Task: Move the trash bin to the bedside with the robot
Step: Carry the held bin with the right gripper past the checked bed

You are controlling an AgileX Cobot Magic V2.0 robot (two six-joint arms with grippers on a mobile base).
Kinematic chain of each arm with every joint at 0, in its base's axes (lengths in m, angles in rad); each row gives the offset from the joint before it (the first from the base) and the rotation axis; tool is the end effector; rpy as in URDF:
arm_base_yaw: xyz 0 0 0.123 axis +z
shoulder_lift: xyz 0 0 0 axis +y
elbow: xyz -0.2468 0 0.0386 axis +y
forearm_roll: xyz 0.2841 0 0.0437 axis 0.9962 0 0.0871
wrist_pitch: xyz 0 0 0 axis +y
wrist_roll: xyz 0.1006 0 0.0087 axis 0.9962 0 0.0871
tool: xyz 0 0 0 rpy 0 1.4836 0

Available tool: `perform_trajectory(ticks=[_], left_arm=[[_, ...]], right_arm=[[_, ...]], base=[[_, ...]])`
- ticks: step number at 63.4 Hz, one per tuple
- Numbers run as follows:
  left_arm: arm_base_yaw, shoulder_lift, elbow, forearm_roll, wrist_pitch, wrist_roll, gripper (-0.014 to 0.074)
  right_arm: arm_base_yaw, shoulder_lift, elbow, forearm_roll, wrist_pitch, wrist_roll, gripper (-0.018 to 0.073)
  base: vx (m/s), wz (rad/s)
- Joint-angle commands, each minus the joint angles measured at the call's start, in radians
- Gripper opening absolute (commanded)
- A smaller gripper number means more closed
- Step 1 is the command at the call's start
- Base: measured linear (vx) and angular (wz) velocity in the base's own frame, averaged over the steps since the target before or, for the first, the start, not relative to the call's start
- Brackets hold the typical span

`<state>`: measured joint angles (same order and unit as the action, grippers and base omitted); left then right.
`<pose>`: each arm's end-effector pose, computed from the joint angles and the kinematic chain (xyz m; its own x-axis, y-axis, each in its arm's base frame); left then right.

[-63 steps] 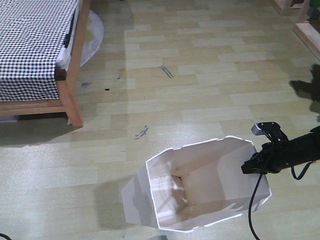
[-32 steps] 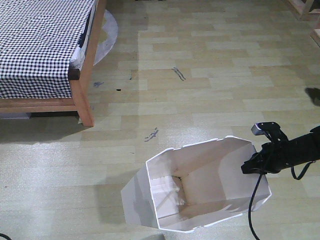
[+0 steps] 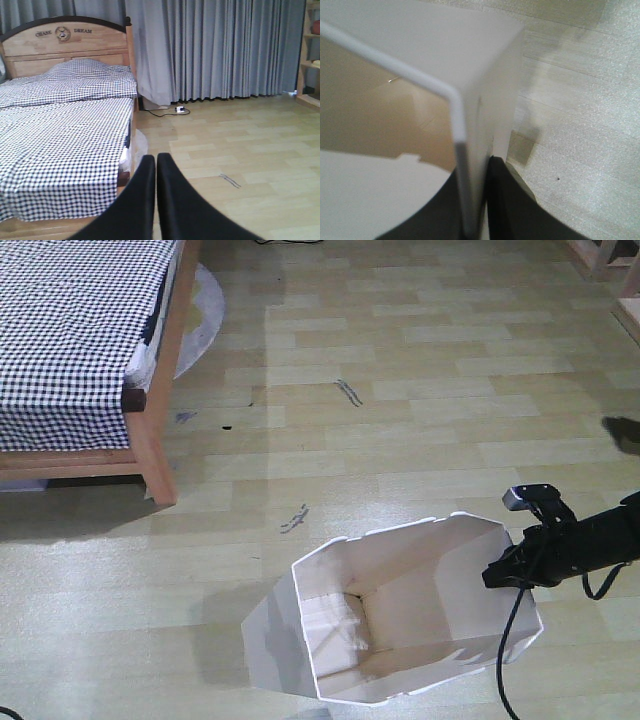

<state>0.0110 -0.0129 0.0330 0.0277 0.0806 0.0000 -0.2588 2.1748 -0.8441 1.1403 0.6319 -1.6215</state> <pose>0.1386 0.0018 0.1949 -0.0138 0.0275 -0.9995 -0.0129 0.9995 0.0276 0.2889 -0.0203 -0.0465 -0.9220 -0.2255 -0.3146 -0.3513 0.8287 0.4357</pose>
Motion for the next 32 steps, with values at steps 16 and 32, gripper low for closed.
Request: perform_trajectory(ticks=[16, 32], left_arm=[[-0.006, -0.014, 0.012, -0.009, -0.075, -0.014, -0.0006], [-0.006, -0.014, 0.012, -0.009, -0.075, -0.014, -0.0006]], right_arm=[[-0.001, -0.067, -0.01, 0.08, 0.215, 0.013, -0.0005], [-0.001, -0.067, -0.01, 0.08, 0.223, 0.013, -0.0005]], base=[[0.14, -0.14], [0.16, -0.13]])
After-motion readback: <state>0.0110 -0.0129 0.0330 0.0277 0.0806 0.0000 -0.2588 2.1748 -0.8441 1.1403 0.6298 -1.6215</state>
